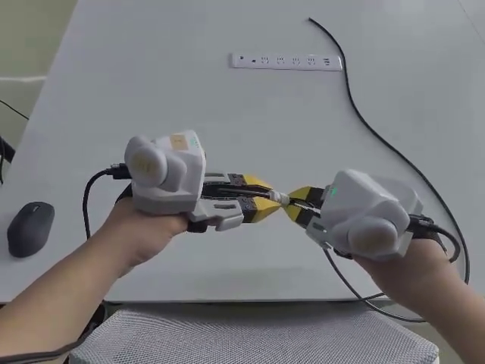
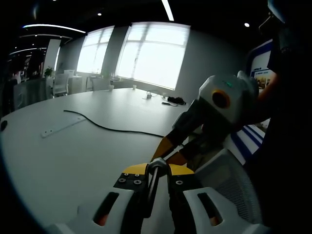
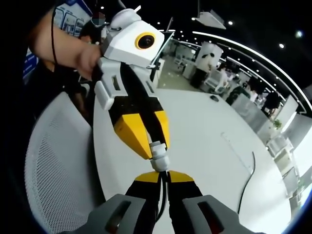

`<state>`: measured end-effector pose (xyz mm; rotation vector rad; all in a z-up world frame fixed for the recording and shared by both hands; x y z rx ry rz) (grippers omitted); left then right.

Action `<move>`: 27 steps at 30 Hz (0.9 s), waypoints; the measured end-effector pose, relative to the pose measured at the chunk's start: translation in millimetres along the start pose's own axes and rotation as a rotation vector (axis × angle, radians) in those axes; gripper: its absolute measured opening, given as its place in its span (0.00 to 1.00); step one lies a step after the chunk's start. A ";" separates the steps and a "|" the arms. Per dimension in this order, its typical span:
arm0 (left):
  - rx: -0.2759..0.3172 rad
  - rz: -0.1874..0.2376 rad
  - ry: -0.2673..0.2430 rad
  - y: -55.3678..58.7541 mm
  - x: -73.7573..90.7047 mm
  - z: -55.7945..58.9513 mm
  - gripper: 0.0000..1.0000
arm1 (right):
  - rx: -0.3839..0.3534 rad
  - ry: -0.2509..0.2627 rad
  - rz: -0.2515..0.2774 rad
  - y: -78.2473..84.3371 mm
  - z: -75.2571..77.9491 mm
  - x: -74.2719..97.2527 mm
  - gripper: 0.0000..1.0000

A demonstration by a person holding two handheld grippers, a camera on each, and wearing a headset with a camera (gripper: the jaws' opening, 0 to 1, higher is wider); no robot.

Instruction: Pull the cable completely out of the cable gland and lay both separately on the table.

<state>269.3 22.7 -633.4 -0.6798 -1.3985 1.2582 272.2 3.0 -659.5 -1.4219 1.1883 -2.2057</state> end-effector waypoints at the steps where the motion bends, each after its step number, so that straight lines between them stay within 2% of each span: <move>1: 0.001 0.000 -0.001 0.0 -0.1 -0.1 0.15 | -0.006 -0.001 0.002 0.3 0.1 -0.1 0.00; 19: -0.004 0.002 -0.015 -3.6 -1.3 -2.3 0.15 | -0.040 0.005 -0.005 5.8 6.8 -1.7 0.00; 25: 0.002 0.014 -0.025 -6.8 1.4 -5.4 0.15 | -0.059 0.024 -0.053 24.5 15.8 -1.7 0.00; 27: 0.006 0.017 -0.025 -7.2 1.8 -5.4 0.15 | -0.096 0.025 -0.058 31.4 17.4 0.3 0.00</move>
Point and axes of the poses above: the centre of the closed fingertips' face, and the gripper's own axes: x roughly backward along the fingers, z roughly to its right, y roughly out of its underside, the point moved 1 cm from there along x, roughly backward along the fingers, and after that the axes turned 7 degrees about -x, right-handed, at the moved point
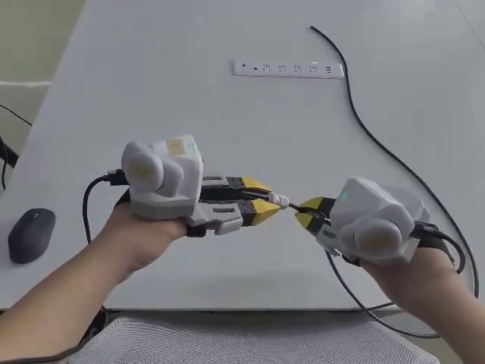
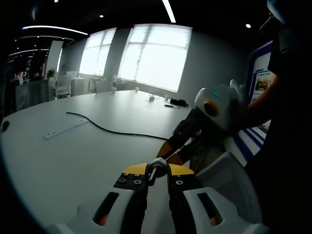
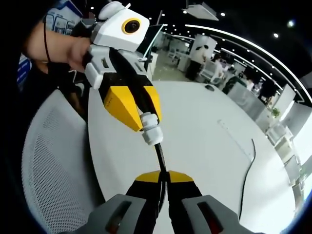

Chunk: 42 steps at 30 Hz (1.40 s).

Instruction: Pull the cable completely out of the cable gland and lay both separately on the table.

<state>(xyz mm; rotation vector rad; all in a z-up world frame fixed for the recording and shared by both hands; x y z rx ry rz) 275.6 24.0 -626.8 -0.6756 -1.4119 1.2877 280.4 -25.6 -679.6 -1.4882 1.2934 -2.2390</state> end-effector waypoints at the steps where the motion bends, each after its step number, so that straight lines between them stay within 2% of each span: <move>1: 0.000 0.001 -0.001 -0.1 0.0 0.1 0.15 | -0.016 0.002 -0.003 2.5 0.9 0.4 0.00; 12: 0.003 0.005 -0.008 -0.3 -1.6 0.7 0.15 | -0.171 0.018 -0.027 28.8 8.9 4.2 0.00; 26: 0.008 0.009 -0.032 1.3 0.5 1.5 0.15 | -0.306 0.019 -0.053 54.8 10.0 10.3 0.00; 37: 0.014 0.008 -0.046 3.9 1.6 2.7 0.15 | -0.337 0.031 -0.060 63.7 8.9 15.2 0.00; 42: 0.013 0.005 -0.046 4.5 2.4 2.9 0.15 | -0.356 0.039 -0.060 65.5 12.9 15.8 0.00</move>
Point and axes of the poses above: the centre of the closed fingertips' face, and the gripper's own axes: x roughly backward along the fingers, z roughly to its right, y roughly out of its underside, the point moved 1 cm from there along x, roughly backward along the fingers, and after that the axes turned 7 degrees about -x, right-handed, at the moved point
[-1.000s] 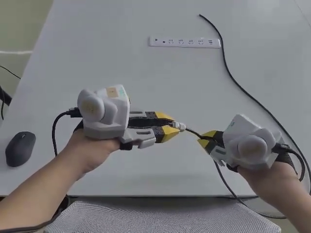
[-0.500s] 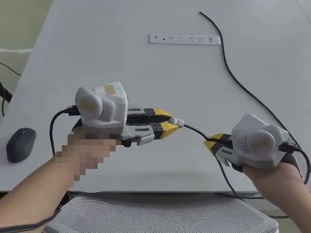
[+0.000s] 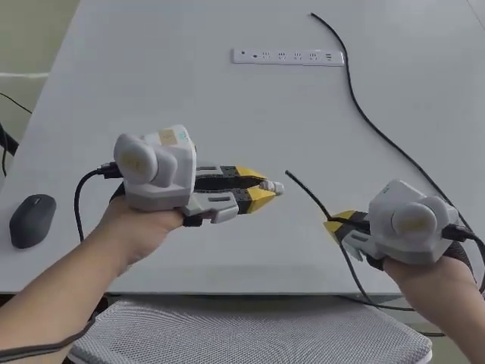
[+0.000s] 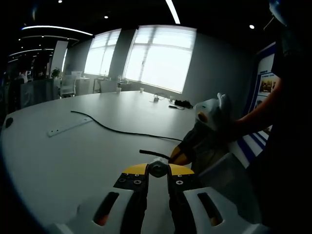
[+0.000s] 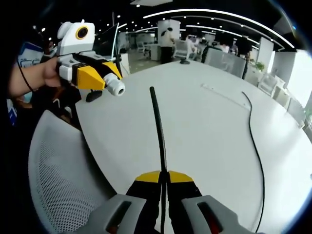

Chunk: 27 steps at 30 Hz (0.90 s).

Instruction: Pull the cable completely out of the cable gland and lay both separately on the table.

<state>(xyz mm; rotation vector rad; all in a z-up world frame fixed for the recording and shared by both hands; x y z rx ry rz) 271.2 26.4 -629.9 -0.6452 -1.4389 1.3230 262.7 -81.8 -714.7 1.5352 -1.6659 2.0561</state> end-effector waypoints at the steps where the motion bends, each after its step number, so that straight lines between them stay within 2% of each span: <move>1: 0.000 -0.001 -0.001 0.4 0.1 0.2 0.15 | -0.001 0.003 0.000 -0.2 0.7 0.1 0.00; 13: -0.001 -0.010 0.008 6.3 -1.5 0.9 0.15 | 0.012 0.008 -0.012 -2.8 3.6 -0.9 0.00; 27: 0.034 0.001 0.006 17.5 -6.0 -3.0 0.15 | 0.059 0.000 -0.020 -20.5 5.4 -1.7 0.00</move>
Point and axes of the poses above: the centre of the closed fingertips' face, and the gripper's own axes: x roughly backward along the fingers, z roughly to its right, y roughly out of its underside, the point moved 1 cm from there along x, roughly backward along the fingers, and after that the axes turned 7 degrees about -x, right-handed, at the moved point
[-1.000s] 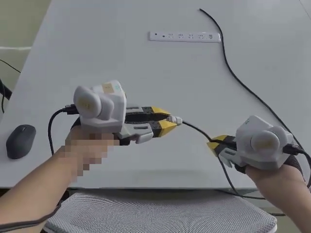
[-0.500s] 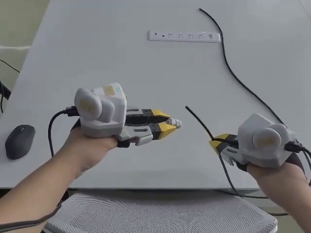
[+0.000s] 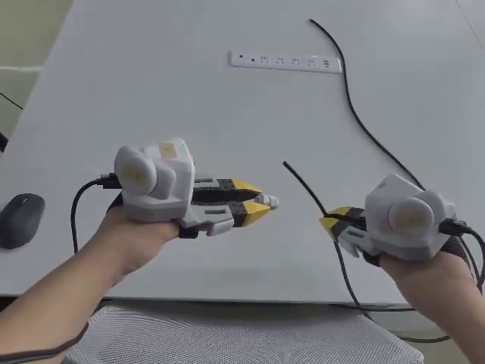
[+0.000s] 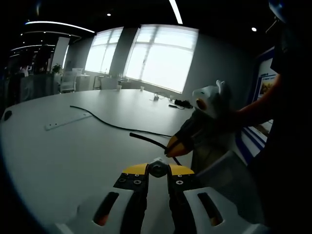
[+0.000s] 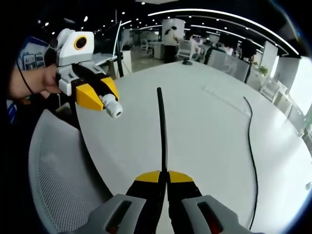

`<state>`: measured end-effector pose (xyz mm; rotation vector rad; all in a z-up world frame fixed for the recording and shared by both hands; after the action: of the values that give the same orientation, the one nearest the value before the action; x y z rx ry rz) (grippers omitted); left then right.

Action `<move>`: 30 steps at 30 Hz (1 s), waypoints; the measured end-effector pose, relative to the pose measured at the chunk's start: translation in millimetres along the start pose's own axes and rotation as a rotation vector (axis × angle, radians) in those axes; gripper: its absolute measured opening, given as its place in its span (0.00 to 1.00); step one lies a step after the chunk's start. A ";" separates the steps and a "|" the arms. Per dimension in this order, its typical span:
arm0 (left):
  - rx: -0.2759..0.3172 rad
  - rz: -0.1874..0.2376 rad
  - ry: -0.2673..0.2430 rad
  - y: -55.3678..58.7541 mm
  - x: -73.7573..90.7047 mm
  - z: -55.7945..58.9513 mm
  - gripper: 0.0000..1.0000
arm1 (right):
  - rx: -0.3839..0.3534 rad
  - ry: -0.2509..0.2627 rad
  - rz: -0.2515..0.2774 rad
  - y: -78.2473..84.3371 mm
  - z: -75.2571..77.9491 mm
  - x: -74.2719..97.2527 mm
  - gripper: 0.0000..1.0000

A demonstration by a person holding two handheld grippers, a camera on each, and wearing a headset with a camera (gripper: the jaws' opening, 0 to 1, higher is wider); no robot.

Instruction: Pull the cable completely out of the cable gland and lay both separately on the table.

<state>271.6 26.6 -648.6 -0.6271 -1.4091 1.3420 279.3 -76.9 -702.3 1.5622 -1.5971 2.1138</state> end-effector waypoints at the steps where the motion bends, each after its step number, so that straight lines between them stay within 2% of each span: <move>1: 0.001 -0.001 0.000 1.1 -0.1 -0.2 0.15 | 0.004 -0.002 -0.002 -0.8 -0.2 -0.5 0.00; 6: 0.015 -0.003 -0.003 9.2 -0.9 -1.2 0.15 | 0.030 -0.008 -0.011 -7.5 0.2 -4.3 0.00; 16: 0.033 0.002 -0.012 18.4 2.6 -5.4 0.15 | 0.091 -0.014 -0.023 -27.4 1.5 -16.3 0.00; 30: 0.062 0.003 -0.037 37.1 10.0 -12.6 0.15 | 0.183 -0.047 -0.053 -49.8 -7.8 -40.9 0.00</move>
<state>269.5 49.1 -682.2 -0.5668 -1.3910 1.4007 322.3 -28.5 -697.9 1.6982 -1.3927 2.2677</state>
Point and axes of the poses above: the centre of the closed fingertips' face, and the gripper's own axes: x roughly backward along the fingers, z roughly to its right, y roughly out of its underside, the point moved 1 cm from there along x, roughly backward along the fingers, and after that the axes turned 7 degrees about -x, right-handed, at the moved point
